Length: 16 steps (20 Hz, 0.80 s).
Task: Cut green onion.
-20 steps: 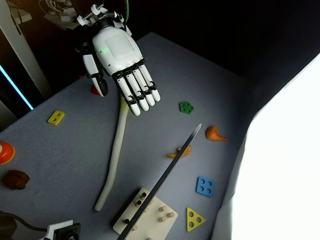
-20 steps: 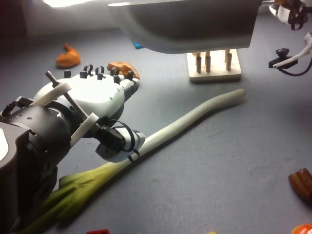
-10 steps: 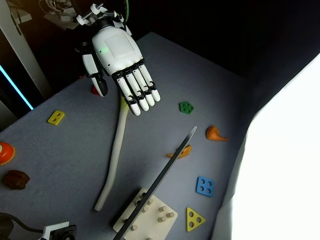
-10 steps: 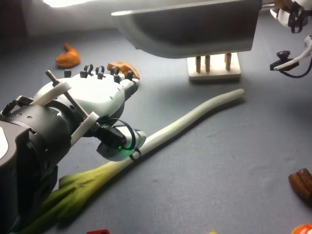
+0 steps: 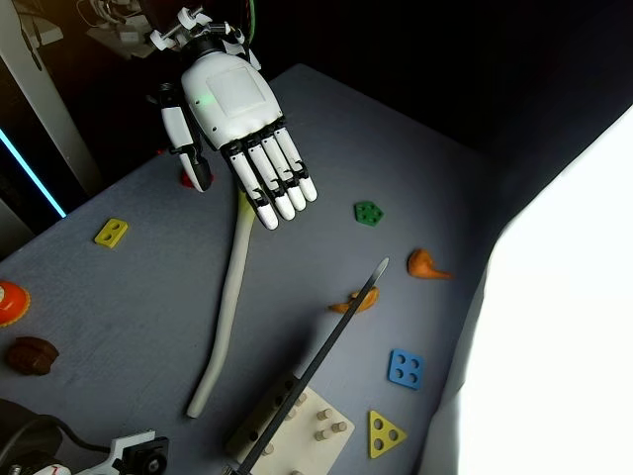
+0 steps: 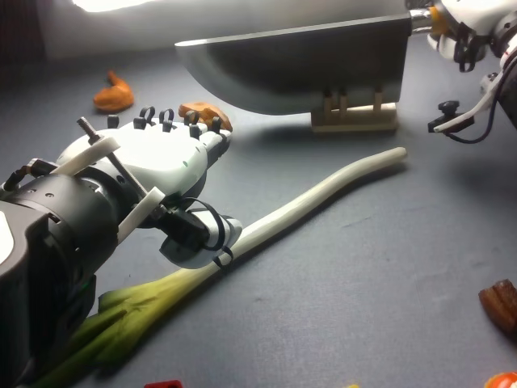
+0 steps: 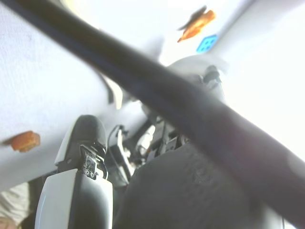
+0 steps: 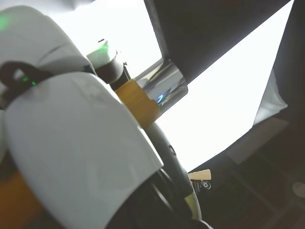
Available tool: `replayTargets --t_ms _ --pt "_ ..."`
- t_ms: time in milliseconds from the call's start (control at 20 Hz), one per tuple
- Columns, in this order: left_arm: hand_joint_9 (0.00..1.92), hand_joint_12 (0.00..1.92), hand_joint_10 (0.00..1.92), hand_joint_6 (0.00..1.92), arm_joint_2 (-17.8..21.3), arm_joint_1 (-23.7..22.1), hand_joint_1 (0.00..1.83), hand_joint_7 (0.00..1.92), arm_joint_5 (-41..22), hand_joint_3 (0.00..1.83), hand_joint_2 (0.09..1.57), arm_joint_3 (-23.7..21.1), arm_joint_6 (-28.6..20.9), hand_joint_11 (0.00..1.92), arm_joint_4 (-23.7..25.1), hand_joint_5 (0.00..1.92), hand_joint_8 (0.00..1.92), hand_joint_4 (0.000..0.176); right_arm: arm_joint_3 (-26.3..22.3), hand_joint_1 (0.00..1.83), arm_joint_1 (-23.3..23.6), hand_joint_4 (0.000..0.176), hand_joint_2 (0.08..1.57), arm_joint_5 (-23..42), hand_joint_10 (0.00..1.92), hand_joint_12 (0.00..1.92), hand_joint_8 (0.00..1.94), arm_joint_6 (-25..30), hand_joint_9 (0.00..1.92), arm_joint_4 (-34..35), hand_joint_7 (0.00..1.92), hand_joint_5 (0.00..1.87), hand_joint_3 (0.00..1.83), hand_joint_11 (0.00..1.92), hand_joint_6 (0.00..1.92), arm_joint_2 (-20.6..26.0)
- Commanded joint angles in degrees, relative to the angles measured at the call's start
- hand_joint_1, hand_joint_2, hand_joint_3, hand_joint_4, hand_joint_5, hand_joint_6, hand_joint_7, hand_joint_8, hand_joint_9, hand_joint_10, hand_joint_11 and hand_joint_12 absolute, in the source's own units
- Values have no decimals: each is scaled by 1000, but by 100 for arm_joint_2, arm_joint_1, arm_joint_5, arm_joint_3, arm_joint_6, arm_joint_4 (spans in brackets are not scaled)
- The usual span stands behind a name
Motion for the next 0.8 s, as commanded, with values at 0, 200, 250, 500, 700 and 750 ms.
replayTargets --t_ms 0,200,250,500,700,750 --pt "3 127 0 6 14 -44 443 0 87 0 1328 -7 12 5 462 32 0 0 122 1551 -9 175 1155 741 1921 1921 1941 67 1393 -32 1347 1123 0 1472 1921 14" --pt "0 95 0 1 10 -50 402 0 87 6 1345 -20 12 0 462 32 0 0 329 1472 -103 94 1155 688 1921 1921 1941 319 1326 -46 1249 972 0 1396 1921 -95" --pt "0 96 0 1 10 -50 394 0 87 6 1347 -25 12 0 462 31 0 0 336 1461 -104 29 1153 700 1921 1921 1941 319 1314 -80 1235 959 0 1383 1921 -94" --pt "0 104 0 1 12 -64 378 0 87 3 1354 -30 12 0 462 40 0 0 418 1080 -149 3 1109 813 1921 1921 1722 379 697 -99 673 566 498 720 1675 -58" --pt "4 78 1 5 13 -64 441 4 87 0 1339 -36 12 0 463 58 1 0 418 1105 -147 17 1281 1008 1608 1921 1526 411 506 -169 695 631 29 442 1479 -39" --pt "16 93 5 7 13 -64 426 11 87 0 1344 -39 12 0 463 68 3 0 417 1064 -147 0 1205 1008 1455 1814 1139 426 349 -182 442 423 0 285 1102 -31"
